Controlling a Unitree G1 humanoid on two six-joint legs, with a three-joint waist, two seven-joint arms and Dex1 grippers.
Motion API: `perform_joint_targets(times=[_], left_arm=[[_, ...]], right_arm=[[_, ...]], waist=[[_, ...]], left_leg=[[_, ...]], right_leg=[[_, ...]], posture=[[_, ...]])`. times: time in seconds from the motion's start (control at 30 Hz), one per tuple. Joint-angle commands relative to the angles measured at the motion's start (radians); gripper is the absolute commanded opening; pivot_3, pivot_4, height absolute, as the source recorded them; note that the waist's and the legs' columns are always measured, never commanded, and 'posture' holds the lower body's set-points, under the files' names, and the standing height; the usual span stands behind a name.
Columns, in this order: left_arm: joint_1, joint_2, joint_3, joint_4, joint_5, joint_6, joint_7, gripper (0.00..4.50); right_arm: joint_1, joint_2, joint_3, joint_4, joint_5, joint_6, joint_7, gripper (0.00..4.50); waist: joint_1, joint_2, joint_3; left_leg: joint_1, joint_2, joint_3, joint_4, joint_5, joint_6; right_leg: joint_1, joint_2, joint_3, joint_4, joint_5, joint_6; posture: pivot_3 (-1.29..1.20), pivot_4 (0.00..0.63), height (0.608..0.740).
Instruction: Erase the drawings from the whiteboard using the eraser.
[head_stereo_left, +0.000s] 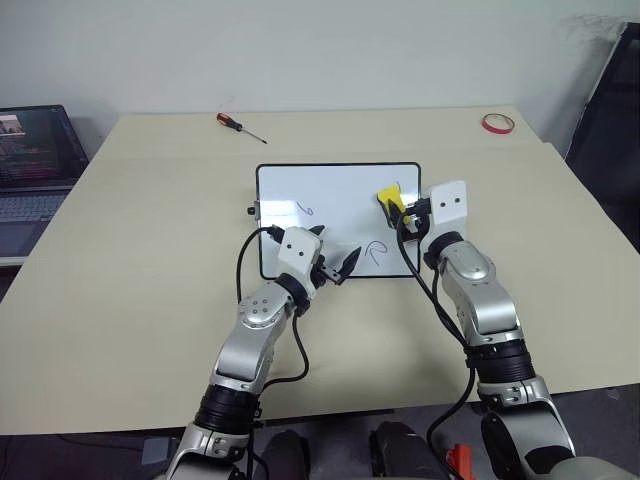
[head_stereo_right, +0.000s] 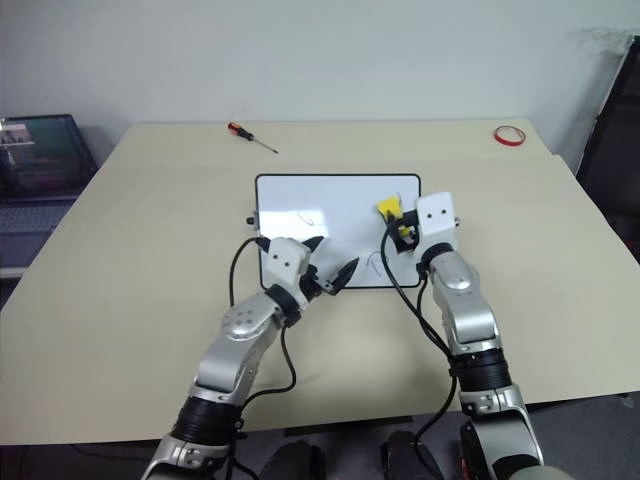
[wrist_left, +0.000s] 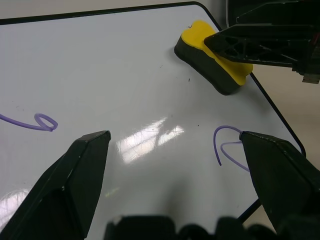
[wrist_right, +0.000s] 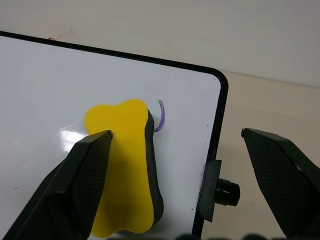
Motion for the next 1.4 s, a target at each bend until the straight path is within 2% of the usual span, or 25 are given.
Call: perform_joint_targets(times=[0.03, 0.3, 0.7, 1.03, 1.4], left_arm=[[0.007, -0.004, -0.008, -0.057, -0.006, -0.001, -0.005, 4.5], [0.016, -0.026, -0.027, -0.071, -0.002, 0.013, -0.002, 4.5], [0.045, -0.005, -0.024, -0.1, -0.002, 0.026, -0.014, 4.5], [0.065, 0.009, -0.022, -0.122, 0.002, 0.041, -0.002, 4.5], [0.074, 0.012, -0.017, -0.138, 0.007, 0.051, 0.007, 4.5]], right_arm=[[0.004, 0.0, -0.017, -0.061, 0.006, 0.006, -0.007, 4.48], [0.015, -0.005, -0.051, -0.129, 0.01, 0.008, -0.046, 4.48], [0.097, 0.056, -0.008, -0.278, 0.117, 0.103, 0.031, 4.48], [0.112, 0.046, 0.057, -0.216, 0.039, 0.1, 0.003, 4.48], [0.073, 0.056, 0.058, -0.15, 0.011, 0.081, -0.011, 4.48]], waist=[[0.0, 0.0, 0.0], [0.002, 0.0, 0.0], [0.001, 0.0, 0.0], [0.002, 0.0, 0.0], [0.001, 0.0, 0.0]], left_leg=[[0.0, 0.0, 0.0, 0.0, 0.0, 0.0], [-0.001, 0.0, 0.0, 0.0, 0.0, 0.0], [-0.002, 0.0, -0.001, 0.0, 0.0, 0.0], [-0.002, 0.0, -0.001, 0.0, 0.0, 0.0], [-0.002, 0.0, -0.001, 0.0, 0.0, 0.0]], right_leg=[[0.0, 0.0, 0.0, 0.0, 0.0, 0.0], [-0.001, 0.0, 0.0, 0.0, 0.0, 0.0], [-0.001, 0.0, 0.0, -0.001, 0.0, 0.0], [-0.001, 0.0, -0.001, -0.001, 0.0, 0.0], [-0.001, 0.0, 0.0, -0.001, 0.0, 0.0]], posture=[[0.0, 0.15, 0.74], [0.0, 0.15, 0.74], [0.0, 0.15, 0.74], [0.0, 0.15, 0.74], [0.0, 0.15, 0.74]])
